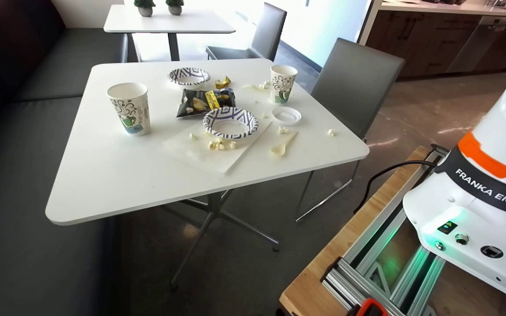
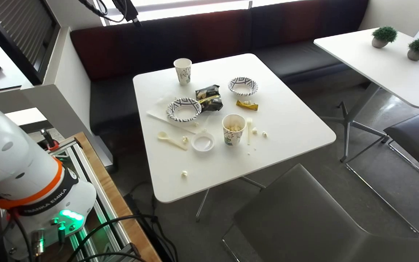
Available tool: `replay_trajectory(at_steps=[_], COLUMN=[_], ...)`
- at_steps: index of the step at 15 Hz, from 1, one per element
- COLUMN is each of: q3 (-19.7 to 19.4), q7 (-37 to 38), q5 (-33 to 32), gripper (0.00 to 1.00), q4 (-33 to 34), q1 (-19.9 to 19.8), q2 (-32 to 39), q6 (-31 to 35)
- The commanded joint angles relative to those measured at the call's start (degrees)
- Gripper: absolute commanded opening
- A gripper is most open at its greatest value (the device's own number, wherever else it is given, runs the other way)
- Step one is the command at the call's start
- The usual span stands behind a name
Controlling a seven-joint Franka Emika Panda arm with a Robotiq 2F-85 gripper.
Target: Move the cup lid to the right
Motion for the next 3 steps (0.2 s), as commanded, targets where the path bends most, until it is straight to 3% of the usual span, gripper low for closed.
replay_trajectory(at_steps=[1,3], q3=[-0.18,-0.41], q7=[-0.05,-0.05], q5=[0.02,0.02], gripper=[1.0,1.0], q4=[-0.23,-0.57], q1=[0.0,-0.03], q2=[0.12,0.55], q6=[-0.06,-0.01])
